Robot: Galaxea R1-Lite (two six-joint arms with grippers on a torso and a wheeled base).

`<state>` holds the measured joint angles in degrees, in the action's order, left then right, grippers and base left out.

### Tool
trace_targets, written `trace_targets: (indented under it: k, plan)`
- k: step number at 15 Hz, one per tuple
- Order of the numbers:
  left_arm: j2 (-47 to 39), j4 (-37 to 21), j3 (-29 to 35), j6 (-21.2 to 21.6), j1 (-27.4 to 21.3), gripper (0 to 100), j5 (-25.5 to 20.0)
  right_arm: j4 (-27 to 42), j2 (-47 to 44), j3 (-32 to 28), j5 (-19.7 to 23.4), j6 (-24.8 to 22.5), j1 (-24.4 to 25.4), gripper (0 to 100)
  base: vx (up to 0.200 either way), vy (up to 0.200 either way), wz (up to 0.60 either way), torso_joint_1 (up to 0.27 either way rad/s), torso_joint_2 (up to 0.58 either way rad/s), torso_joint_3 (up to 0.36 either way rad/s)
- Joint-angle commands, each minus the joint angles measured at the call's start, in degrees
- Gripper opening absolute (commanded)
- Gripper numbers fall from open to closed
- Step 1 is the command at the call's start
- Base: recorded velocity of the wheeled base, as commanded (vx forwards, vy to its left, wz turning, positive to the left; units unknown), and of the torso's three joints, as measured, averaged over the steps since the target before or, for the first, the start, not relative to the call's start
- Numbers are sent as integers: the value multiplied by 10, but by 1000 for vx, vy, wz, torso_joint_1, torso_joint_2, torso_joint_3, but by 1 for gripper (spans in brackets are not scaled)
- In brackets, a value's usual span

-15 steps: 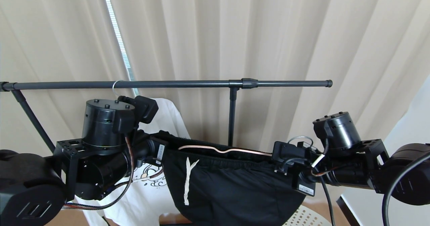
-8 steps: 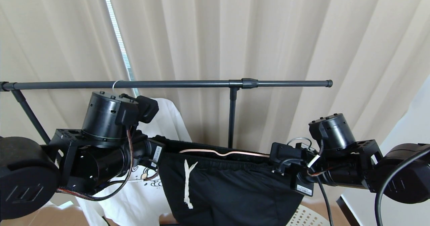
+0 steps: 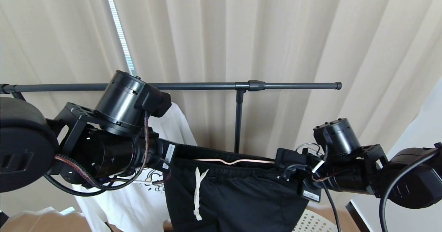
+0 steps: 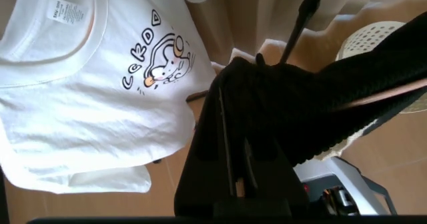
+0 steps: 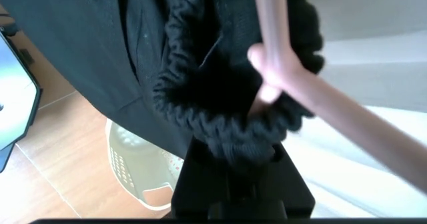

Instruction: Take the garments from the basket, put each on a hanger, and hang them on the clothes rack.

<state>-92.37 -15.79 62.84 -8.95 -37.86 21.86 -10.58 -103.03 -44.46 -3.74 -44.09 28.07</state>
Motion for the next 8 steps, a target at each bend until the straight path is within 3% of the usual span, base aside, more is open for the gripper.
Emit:
trace_targets:
  k: [1, 4, 8]
  plan:
    - [-17, -16, 22, -23, -21, 0, -1, -1, -2, 0, 0, 0, 1, 0, 0, 0, 0, 0, 0, 0]
    - [-32, -96, 74, -78, -66, 0, -1, -1, -5, -4, -11, 7, 5, 0, 0, 0, 0, 0, 0, 0]
    - [-69, -159, 135, -132, -88, 0, -1, -1, -19, -17, -28, 37, 12, 0, 0, 0, 0, 0, 0, 0]
